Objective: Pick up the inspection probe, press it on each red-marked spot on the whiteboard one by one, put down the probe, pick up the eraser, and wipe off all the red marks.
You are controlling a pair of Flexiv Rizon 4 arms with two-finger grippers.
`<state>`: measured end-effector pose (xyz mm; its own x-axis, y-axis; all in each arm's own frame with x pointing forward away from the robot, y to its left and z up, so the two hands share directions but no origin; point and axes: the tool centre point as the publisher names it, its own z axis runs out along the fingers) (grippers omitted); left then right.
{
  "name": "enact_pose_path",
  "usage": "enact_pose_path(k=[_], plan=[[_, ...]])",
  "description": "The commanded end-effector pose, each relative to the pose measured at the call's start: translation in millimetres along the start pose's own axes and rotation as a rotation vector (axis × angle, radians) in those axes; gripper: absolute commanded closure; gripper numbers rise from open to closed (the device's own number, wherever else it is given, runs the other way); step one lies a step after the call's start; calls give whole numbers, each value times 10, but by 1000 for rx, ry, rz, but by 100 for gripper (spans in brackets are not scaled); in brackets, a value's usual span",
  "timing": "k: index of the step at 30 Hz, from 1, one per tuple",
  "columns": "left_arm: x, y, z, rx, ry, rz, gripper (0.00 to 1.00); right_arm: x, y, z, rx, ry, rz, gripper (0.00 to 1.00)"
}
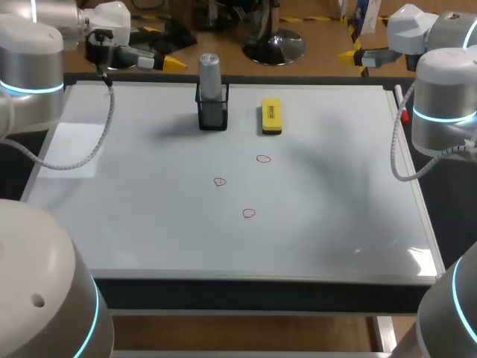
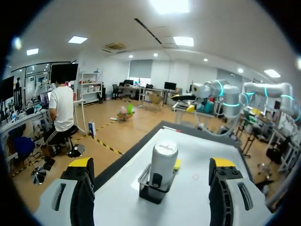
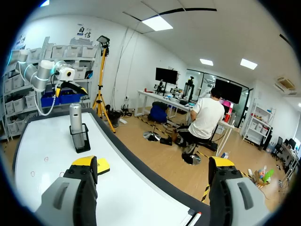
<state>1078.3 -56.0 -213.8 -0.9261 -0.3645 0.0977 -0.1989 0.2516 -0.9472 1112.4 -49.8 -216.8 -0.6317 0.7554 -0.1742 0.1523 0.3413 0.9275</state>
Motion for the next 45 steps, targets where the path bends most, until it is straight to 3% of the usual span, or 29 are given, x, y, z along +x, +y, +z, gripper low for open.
enact_pose_path(k=[1, 16, 29, 45], plan=[[-20, 12, 86, 18, 142, 28, 0, -4, -2, 1, 0, 1, 0, 0], [231, 115, 330, 76, 336, 79, 0, -4, -2, 1, 0, 1, 0, 0], [341, 236, 551, 108, 398, 112, 0, -4, -2, 1, 0, 1, 0, 0], [417, 299, 864, 129, 407, 112, 0, -4, -2, 1, 0, 1, 0, 0]])
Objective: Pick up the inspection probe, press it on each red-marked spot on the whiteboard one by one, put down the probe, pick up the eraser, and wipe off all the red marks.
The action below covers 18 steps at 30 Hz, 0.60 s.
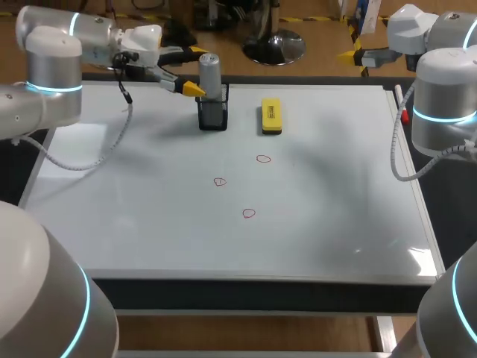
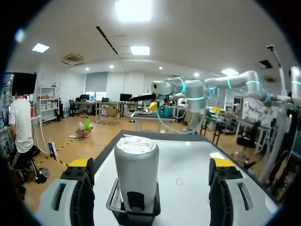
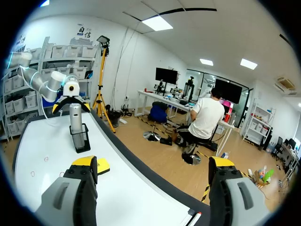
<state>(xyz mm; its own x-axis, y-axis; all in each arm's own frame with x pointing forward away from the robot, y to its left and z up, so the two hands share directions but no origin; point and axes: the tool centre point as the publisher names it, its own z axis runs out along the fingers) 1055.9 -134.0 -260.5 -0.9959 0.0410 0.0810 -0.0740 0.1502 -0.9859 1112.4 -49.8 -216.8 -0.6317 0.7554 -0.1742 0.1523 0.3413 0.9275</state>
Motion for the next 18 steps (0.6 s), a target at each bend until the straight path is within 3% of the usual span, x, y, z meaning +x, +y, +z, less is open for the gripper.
enact_pose_path(k=[1, 18], plan=[[-65, 26, 91, 4, 6, 4, 0, -4, -3, 1, 0, 1, 0, 0], [-89, 97, 289, 1, -30, -2, 0, -4, -3, 1, 0, 1, 0, 0]])
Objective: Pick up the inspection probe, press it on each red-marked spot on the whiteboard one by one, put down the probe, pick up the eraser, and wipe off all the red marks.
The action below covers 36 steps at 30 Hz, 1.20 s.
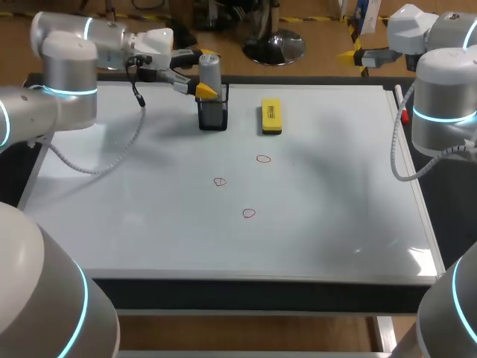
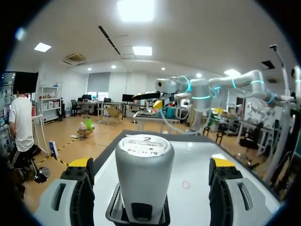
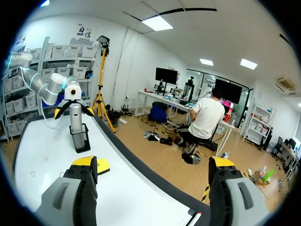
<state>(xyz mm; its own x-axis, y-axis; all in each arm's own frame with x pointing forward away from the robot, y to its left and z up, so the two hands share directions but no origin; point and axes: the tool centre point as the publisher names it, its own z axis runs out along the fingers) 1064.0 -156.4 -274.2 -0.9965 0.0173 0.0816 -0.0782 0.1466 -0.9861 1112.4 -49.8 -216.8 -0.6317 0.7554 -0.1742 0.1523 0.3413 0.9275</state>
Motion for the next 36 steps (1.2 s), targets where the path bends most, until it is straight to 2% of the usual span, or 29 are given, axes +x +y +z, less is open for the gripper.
enact_pose_path(k=[1, 15, 30, 33, 34, 35, 36], plan=[[11, 1, 59, -2, -7, 1, 0, -4, -3, 1, 0, 1, 0, 0], [-36, 44, 168, -36, -15, -4, 0, -4, -3, 1, 0, 1, 0, 0], [-36, 97, 124, -33, -53, -24, 0, -4, -3, 1, 0, 1, 0, 0], [-34, 102, 118, -33, -57, -26, 11, -4, -3, 1, 0, 1, 0, 0], [-33, 105, 115, -34, -57, -26, 19, -4, -3, 1, 0, 1, 0, 0], [-33, 107, 113, -35, -56, -26, 28, -4, -3, 1, 0, 1, 0, 0], [-31, 108, 110, -35, -56, -25, 51, -4, -3, 1, 0, 1, 0, 0]])
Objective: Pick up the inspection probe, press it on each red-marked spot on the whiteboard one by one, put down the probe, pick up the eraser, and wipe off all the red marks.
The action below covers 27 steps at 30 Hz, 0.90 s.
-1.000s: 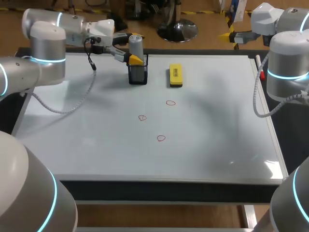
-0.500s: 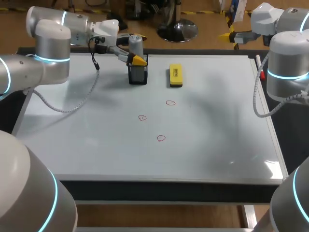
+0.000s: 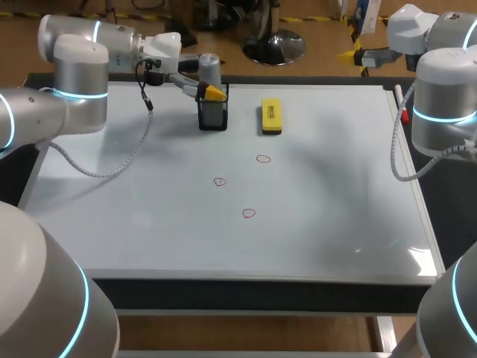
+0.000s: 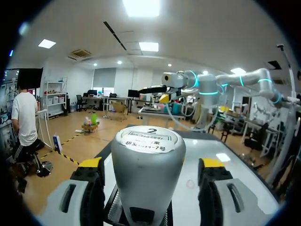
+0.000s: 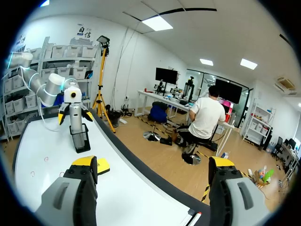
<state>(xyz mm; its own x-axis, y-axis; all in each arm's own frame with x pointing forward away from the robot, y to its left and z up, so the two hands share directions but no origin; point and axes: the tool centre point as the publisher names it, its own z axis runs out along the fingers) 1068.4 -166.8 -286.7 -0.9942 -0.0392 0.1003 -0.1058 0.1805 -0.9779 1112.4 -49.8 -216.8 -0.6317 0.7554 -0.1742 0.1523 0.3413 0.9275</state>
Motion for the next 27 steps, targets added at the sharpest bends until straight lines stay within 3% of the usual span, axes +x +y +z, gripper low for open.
enact_pose_path(k=[1, 2, 3, 10, 27], plan=[[26, 7, -15, -1, -4, 3, 60, -4, -3, 1, 0, 1, 0, 0], [28, 9, -18, -1, -4, 4, 76, -4, -3, 1, 0, 1, 0, 0], [30, 10, -23, 0, -4, 5, 100, -4, -3, 1, 0, 1, 0, 0], [69, -84, -68, 10, 1, 41, 100, -4, -3, 1, 0, 1, 0, 0], [112, -534, -186, 35, 11, 90, 100, -4, -3, 1, 0, 1, 0, 0]])
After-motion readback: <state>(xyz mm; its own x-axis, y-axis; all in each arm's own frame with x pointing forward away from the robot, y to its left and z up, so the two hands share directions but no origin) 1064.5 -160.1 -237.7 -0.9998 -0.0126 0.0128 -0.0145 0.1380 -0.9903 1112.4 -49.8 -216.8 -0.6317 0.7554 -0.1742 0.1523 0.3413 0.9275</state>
